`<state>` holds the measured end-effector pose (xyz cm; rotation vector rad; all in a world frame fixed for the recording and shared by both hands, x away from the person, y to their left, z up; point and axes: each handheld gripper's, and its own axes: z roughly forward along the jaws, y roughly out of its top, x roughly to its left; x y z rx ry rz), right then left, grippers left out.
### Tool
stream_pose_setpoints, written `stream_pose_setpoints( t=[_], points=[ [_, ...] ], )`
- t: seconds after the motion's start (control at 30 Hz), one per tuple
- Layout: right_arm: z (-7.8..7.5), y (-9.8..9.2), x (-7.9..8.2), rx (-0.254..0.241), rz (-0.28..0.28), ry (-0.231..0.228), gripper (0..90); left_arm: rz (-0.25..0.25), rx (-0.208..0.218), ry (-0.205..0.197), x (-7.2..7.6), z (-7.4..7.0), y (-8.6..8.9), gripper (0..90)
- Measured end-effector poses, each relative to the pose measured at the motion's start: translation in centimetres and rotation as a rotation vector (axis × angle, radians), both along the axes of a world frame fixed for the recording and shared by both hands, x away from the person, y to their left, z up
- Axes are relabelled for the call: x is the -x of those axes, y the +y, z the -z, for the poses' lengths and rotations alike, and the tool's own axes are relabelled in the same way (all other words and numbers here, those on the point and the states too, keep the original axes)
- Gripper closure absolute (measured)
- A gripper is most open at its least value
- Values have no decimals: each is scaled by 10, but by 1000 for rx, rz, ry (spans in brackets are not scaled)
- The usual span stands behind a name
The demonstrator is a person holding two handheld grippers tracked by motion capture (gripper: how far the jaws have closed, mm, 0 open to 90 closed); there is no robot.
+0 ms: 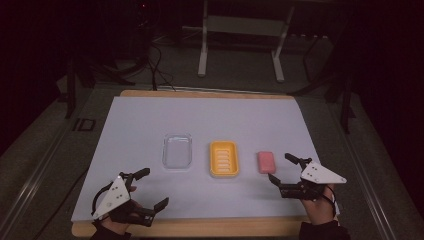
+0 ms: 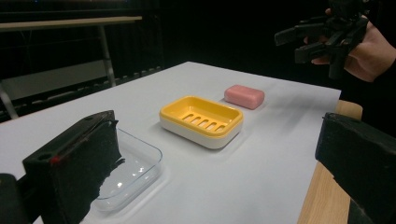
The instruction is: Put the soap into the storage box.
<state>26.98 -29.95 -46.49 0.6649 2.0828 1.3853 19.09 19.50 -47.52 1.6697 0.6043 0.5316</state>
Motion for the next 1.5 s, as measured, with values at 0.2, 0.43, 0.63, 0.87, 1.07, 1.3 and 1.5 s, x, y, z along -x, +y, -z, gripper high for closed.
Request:
stream_pose_setpoints(
  t=[0.2,0.43,0.63,0.87,1.07,1.3,1.5],
  points=[
    [-3,4,1,36,-45,-49,136,-2,-16,-4,1,0,-1,4],
    [-1,12,0,102,-48,-76,137,1,-40,0,1,1,-4,4],
    [-2,13,-1,111,42,-35,140,-4,-59,6,0,2,-5,4],
    [0,14,-6,171,102,-16,140,-5,-65,7,1,2,-5,4],
    [-3,17,-5,275,111,-66,140,-2,-71,12,1,2,-6,4],
    [3,24,-11,260,160,196,149,0,-75,12,1,2,-6,4],
    [-1,23,-12,259,275,266,147,2,-78,10,1,2,-7,4]
  ],
)
